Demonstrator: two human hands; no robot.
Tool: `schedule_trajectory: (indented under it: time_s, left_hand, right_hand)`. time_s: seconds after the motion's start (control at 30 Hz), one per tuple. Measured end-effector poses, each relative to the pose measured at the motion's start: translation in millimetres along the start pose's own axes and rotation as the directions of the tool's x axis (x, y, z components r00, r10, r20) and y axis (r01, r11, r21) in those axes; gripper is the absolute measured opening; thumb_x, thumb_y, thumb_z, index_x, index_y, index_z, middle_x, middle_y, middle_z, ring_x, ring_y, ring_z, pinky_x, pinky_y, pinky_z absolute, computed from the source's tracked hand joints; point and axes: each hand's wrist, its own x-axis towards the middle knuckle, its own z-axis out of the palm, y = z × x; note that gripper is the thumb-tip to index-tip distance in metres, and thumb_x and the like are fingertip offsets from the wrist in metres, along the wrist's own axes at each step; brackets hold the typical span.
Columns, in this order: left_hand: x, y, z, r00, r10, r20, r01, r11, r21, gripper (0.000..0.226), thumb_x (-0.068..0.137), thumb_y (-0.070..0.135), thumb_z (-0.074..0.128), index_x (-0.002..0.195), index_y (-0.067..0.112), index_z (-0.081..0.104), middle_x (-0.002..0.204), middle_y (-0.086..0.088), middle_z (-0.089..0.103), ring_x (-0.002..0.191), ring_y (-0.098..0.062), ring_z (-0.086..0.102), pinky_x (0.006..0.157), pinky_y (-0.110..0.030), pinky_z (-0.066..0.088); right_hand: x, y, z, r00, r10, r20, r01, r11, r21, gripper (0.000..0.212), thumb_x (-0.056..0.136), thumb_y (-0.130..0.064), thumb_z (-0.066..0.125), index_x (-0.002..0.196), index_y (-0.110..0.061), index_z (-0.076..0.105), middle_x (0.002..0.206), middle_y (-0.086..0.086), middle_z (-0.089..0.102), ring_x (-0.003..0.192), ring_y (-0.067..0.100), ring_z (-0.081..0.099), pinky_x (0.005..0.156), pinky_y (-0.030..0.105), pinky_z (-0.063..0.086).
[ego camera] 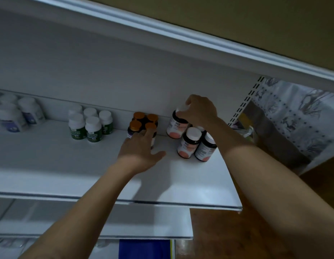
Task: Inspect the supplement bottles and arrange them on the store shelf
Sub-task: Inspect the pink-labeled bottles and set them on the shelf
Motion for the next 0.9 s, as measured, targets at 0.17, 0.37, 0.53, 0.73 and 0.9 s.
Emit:
schedule_trajectory:
  time_s: [0.17,0.37,0.53,0.73,0.9]
  left_hand:
    - [-2,-3,-5,1.000,0.007,-0.006,-0.007,1.000,0.026,0.076,0.088,0.057,0.057,0.149,0.028,0.021,0.143,-0.003,0.045,0.128,-0.027,0.044,0.103,-0.040,0.038]
    - [-9,-7,0,0.997,-0.016,0.076,0.010,0.996,0.084,0.081,0.088,0.063,0.052,0.153,0.028,0.018,0.147,-0.003,0.042,0.132,-0.025,0.041,0.107,-0.037,0.034]
    - [-5,-10,-1,0.995,-0.018,0.097,0.006,0.993,0.118,0.078,0.088,0.062,0.053,0.151,0.027,0.022,0.149,-0.003,0.041,0.134,-0.025,0.039,0.107,-0.037,0.031]
    - [-2,-15,-3,0.996,0.000,0.084,-0.010,0.993,0.118,0.074,0.089,0.060,0.054,0.150,0.027,0.027,0.149,-0.001,0.040,0.135,-0.023,0.037,0.108,-0.038,0.029]
    - [0,-25,-8,0.998,0.028,0.056,-0.034,0.994,0.100,0.068,0.089,0.056,0.056,0.146,0.027,0.033,0.144,0.001,0.043,0.131,-0.023,0.039,0.105,-0.038,0.031]
  right_hand:
    - [25,11,29,0.998,0.029,0.049,-0.023,0.992,-0.124,0.041,0.086,-0.032,0.065,0.115,-0.008,0.052,0.110,0.012,0.061,0.098,0.030,0.059,0.074,0.031,0.042]
    - [30,29,60,0.997,0.063,0.036,-0.053,0.971,-0.232,0.041,0.087,-0.040,0.060,0.114,-0.010,0.051,0.115,0.012,0.060,0.107,0.033,0.056,0.092,0.039,0.036]
    - [30,32,66,1.000,0.014,0.001,-0.012,0.926,-0.377,0.047,0.086,-0.048,0.059,0.115,-0.012,0.051,0.112,0.014,0.060,0.105,0.032,0.054,0.092,0.039,0.032]
    - [28,30,68,0.999,-0.008,-0.035,-0.008,0.907,-0.421,0.046,0.087,-0.048,0.057,0.115,-0.011,0.054,0.112,0.016,0.061,0.107,0.032,0.051,0.095,0.040,0.032]
    - [25,29,73,0.999,-0.001,-0.040,-0.015,0.915,-0.403,0.048,0.089,-0.049,0.057,0.117,-0.010,0.053,0.117,0.015,0.060,0.111,0.033,0.050,0.094,0.040,0.033]
